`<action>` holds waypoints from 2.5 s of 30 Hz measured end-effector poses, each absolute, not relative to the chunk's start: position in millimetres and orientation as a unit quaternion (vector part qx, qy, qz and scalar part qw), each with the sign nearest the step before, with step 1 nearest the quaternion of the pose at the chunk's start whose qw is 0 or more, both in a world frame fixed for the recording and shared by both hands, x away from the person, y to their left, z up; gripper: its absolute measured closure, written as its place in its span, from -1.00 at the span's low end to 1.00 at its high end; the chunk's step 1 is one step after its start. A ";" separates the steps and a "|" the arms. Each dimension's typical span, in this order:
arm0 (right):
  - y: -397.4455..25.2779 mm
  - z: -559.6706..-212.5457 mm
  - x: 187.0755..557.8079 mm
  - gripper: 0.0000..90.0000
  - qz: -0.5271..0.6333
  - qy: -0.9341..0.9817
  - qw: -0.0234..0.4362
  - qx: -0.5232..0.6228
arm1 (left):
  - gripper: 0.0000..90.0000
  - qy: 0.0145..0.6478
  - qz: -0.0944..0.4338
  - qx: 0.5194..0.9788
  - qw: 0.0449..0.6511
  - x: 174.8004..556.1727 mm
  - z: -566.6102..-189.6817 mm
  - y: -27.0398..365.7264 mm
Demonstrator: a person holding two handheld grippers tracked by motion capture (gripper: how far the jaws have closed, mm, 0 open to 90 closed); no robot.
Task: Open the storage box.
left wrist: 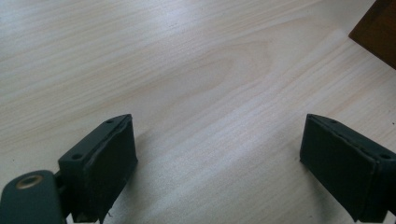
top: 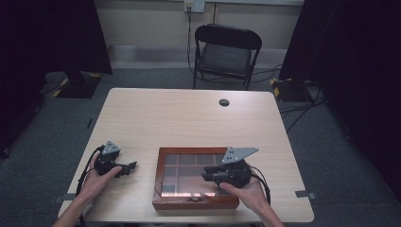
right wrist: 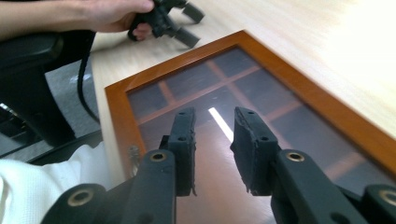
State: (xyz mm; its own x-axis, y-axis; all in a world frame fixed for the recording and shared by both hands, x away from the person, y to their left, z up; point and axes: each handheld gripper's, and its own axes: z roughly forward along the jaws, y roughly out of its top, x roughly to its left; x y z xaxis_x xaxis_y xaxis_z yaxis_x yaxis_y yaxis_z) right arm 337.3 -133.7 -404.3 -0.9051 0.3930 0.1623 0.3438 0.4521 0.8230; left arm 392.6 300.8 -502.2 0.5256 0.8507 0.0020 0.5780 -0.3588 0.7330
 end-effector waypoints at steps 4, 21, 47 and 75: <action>-127.8 -412.5 334.3 0.63 0.469 0.858 0.014 0.210 | -0.78 0.446 0.195 0.801 0.348 392.7 -502.2 301.0; -111.3 -437.6 311.7 0.80 0.439 0.884 -0.043 0.157 | -0.78 0.448 0.196 0.800 0.347 392.5 -502.2 300.4; -105.8 -440.1 317.8 0.83 0.431 0.889 -0.049 0.145 | -0.74 0.450 0.194 0.799 0.348 388.4 -501.3 300.7; -110.7 -416.7 325.5 0.84 0.450 0.881 -0.059 0.135 | -0.62 0.427 0.165 0.798 0.391 371.0 -481.2 295.3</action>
State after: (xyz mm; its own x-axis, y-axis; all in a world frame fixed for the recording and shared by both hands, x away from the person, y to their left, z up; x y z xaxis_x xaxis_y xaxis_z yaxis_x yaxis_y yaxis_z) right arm 325.5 -110.7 -416.7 -0.9564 0.1855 0.2258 0.2917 0.5590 0.7762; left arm 371.0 295.3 -481.2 0.5807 0.8110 -0.0706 0.5525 -0.3289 0.7659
